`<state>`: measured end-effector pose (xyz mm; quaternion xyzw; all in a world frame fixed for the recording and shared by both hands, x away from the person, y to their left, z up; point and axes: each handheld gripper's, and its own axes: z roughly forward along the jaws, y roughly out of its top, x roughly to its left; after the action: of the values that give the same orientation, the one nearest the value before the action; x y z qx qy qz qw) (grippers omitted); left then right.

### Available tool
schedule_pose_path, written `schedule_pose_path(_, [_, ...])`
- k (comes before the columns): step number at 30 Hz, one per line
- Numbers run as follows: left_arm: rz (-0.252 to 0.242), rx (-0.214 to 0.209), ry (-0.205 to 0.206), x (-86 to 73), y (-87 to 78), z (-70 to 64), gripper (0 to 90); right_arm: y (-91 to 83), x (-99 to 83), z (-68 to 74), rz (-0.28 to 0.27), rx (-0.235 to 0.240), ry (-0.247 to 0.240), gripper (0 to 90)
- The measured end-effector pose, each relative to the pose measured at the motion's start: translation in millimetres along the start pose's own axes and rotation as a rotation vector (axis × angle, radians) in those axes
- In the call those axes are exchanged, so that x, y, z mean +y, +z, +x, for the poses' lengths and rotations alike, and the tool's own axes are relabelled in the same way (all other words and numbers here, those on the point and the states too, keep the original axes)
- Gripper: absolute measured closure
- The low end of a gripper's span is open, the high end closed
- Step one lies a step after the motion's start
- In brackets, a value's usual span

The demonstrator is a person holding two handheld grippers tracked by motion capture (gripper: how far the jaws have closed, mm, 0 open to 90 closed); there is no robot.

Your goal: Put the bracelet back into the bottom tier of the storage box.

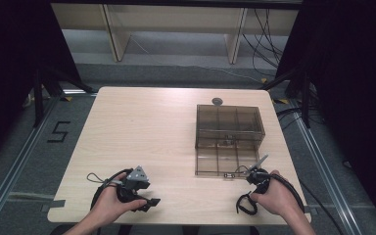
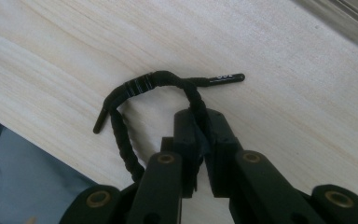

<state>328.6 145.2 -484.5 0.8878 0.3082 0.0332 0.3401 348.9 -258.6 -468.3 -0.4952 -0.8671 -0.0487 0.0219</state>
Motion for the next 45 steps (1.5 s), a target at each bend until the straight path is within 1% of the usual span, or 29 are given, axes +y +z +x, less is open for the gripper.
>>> schedule_pose_path(2, [0.003,0.0,0.005,0.2,-0.5,0.3,28.6,0.4,-1.2,-0.5,-0.016,-0.006,-0.001,84.8])
schedule_pose_path(3, [0.002,0.0,0.005,0.2,-0.5,0.2,28.6,-0.7,-1.2,1.1,-0.005,0.02,0.031,84.9])
schedule_pose_path(4, [0.001,0.0,0.004,0.2,-0.5,0.2,28.6,-1.8,-1.5,0.7,-0.005,0.011,0.027,84.9])
schedule_pose_path(6, [0.001,0.0,0.004,0.1,-0.4,0.4,28.6,-3.1,-2.3,-0.2,-0.02,0.022,0.037,84.9])
schedule_pose_path(7, [-0.007,-0.001,-0.002,0.2,0.1,0.1,28.6,-4.8,-2.5,1.1,-0.012,0.027,0.061,84.9])
schedule_pose_path(10, [0.002,0.001,0.006,0.3,-0.6,0.1,28.6,-6.9,-2.7,-0.2,-0.018,0.015,0.057,84.9])
schedule_pose_path(11, [0.002,0.0,0.005,0.3,-0.6,0.1,28.6,-6.9,-2.7,-0.8,-0.024,0.022,0.046,84.9])
schedule_pose_path(15, [0.001,0.001,0.004,0.2,-0.2,0.2,28.6,-8.9,-2.7,0.4,-0.029,0.036,0.068,84.9])
schedule_pose_path(16, [0.007,-0.001,0.01,0.4,-0.4,0.5,28.6,-8.6,-3.0,-0.3,-0.038,0.032,0.058,84.9])
schedule_pose_path(17, [0.007,-0.004,0.012,0.5,0.0,0.6,28.6,-8.6,-3.1,-0.7,-0.037,0.017,0.068,84.9])
schedule_pose_path(18, [0.008,0.004,-0.001,0.0,1.1,0.3,28.7,-9.8,-3.2,-0.6,-0.037,0.025,0.075,84.9])
schedule_pose_path(20, [0.007,0.002,-0.003,-0.1,1.7,0.2,28.6,-12.5,-2.5,-3.7,-0.038,0.023,0.044,84.9])
schedule_pose_path(21, [0.008,0.001,-0.001,0.0,1.7,0.4,28.6,-14.0,-3.0,-2.1,-0.044,0.025,0.076,84.9])
schedule_pose_path(22, [0.008,0.0,0.0,0.2,1.6,0.5,28.6,-15.8,-2.9,-2.6,-0.043,0.018,0.073,84.9])
schedule_pose_path(23, [-0.002,0.0,-0.011,0.2,2.0,-0.3,28.7,-17.0,-2.8,-2.9,-0.045,0.026,0.07,84.9])
schedule_pose_path(26, [0.001,0.0,-0.012,-0.1,2.3,-0.2,28.6,-21.1,-3.5,-2.8,-0.054,0.028,0.102,84.9])
schedule_pose_path(27, [0.008,0.002,-0.003,0.0,1.7,0.3,28.6,-22.0,-3.7,-4.4,-0.063,0.033,0.098,84.9])
schedule_pose_path(28, [0.008,-0.001,-0.001,0.1,1.7,0.3,28.6,-23.6,-3.6,-6.0,-0.066,0.016,0.095,84.9])
schedule_pose_path(30, [0.005,-0.007,0.012,0.7,1.0,-0.2,28.6,-25.2,-3.6,-8.6,-0.077,0.011,0.094,84.9])
schedule_pose_path(32, [0.003,-0.006,0.006,0.5,0.9,-0.8,28.6,-28.5,-2.5,-9.2,-0.069,0.006,0.108,84.9])
schedule_pose_path(34, [0.008,-0.01,0.007,0.8,0.4,-0.5,28.6,-29.8,-2.0,-10.5,-0.09,0.012,0.105,85.0])
schedule_pose_path(35, [0.003,-0.009,0.006,0.7,0.5,-0.6,28.7,-31.1,-1.1,-10.8,-0.08,0.003,0.112,85.0])
schedule_pose_path(36, [-0.004,-0.01,-0.006,0.8,1.0,-1.4,28.6,-32.3,-0.3,-11.4,-0.079,0.002,0.112,85.0])
schedule_pose_path(37, [0.01,-0.011,0.009,1.0,0.2,-0.4,28.6,-32.8,0.2,-11.9,-0.088,-0.01,0.111,85.0])
schedule_pose_path(41, [0.002,-0.008,0.007,0.6,0.7,-0.9,28.6,-36.8,3.4,-14.2,-0.093,0.0,0.118,85.0])
schedule_pose_path(42, [0.001,-0.007,0.007,0.7,0.5,-1.0,28.7,-38.0,4.2,-13.8,-0.093,-0.009,0.131,85.0])
schedule_pose_path(43, [0.001,-0.007,0.008,0.7,0.5,-1.1,28.6,-38.4,5.0,-16.8,-0.097,-0.003,0.106,85.0])
schedule_pose_path(44, [0.0,-0.007,0.008,0.7,0.5,-1.2,28.6,-38.6,5.3,-16.4,-0.106,-0.003,0.126,85.0])
schedule_pose_path(45, [0.001,-0.007,0.008,0.6,0.5,-1.0,28.6,-40.0,6.0,-17.8,-0.101,-0.003,0.115,85.0])
